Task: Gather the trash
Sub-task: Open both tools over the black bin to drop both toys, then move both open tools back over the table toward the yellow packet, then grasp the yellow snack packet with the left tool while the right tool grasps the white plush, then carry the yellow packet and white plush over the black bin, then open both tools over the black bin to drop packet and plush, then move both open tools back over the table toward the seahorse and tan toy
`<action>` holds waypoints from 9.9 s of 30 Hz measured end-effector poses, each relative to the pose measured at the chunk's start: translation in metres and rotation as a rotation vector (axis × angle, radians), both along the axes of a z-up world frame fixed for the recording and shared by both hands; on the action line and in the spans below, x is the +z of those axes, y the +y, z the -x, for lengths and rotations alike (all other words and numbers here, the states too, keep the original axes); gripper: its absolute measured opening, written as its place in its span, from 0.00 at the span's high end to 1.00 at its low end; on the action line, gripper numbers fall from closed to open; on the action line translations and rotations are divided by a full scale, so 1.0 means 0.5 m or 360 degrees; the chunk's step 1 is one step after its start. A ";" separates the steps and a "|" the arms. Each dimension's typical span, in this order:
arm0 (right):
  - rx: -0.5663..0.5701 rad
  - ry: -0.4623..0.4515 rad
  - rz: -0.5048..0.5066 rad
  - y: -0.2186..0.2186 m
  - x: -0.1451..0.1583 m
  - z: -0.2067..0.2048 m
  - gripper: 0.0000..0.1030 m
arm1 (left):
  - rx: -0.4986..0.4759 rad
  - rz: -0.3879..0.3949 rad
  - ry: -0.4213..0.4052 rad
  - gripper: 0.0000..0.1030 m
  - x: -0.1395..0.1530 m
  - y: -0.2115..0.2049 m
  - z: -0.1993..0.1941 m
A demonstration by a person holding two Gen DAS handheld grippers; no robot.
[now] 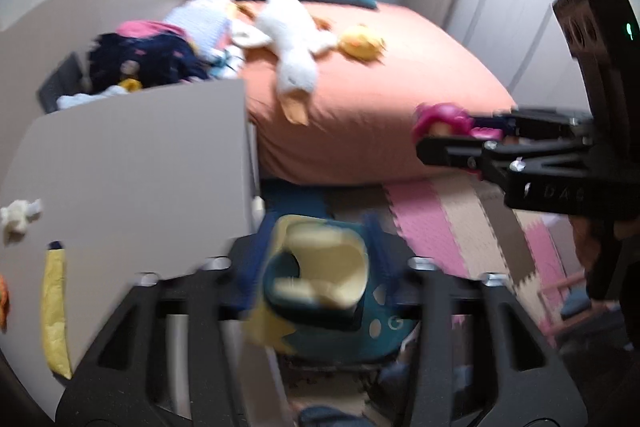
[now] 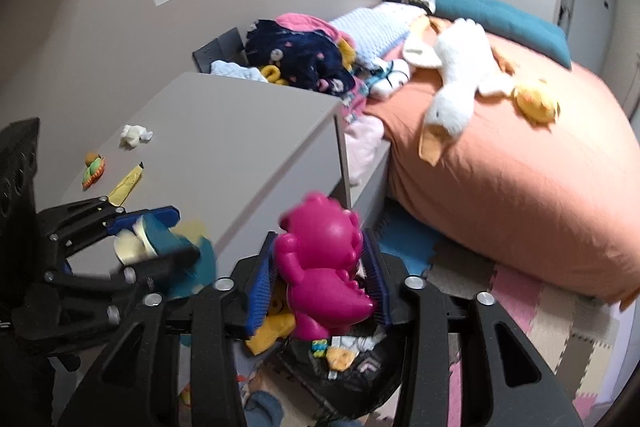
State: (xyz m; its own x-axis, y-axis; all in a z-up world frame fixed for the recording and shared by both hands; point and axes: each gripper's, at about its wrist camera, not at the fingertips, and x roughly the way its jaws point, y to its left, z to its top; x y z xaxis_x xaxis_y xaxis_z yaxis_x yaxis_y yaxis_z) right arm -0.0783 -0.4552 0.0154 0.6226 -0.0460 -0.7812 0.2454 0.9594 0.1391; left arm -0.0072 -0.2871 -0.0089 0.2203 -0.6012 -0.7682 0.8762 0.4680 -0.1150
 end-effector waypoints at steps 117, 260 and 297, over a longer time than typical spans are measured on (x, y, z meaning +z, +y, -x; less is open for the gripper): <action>0.0958 0.0194 0.0118 0.617 -0.178 -0.721 0.33 | 0.1182 -0.0121 -0.0071 0.82 -0.082 0.498 -0.315; 0.0391 -0.0023 -0.0046 0.173 0.003 -0.132 0.26 | 0.0566 -0.0199 -0.0147 0.06 -0.007 0.254 -0.022; 0.0780 0.0013 -0.0048 0.459 -0.052 -0.406 0.26 | 0.1298 -0.0112 -0.0021 0.06 -0.037 0.541 -0.210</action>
State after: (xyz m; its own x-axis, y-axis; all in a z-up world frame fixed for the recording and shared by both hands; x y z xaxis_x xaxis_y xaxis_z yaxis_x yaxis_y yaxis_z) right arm 0.1249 -0.2256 -0.0105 0.5590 0.2737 -0.7827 -0.2326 0.9578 0.1688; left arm 0.0980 -0.0165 -0.0276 0.5767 -0.1988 -0.7924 0.2583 0.9646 -0.0540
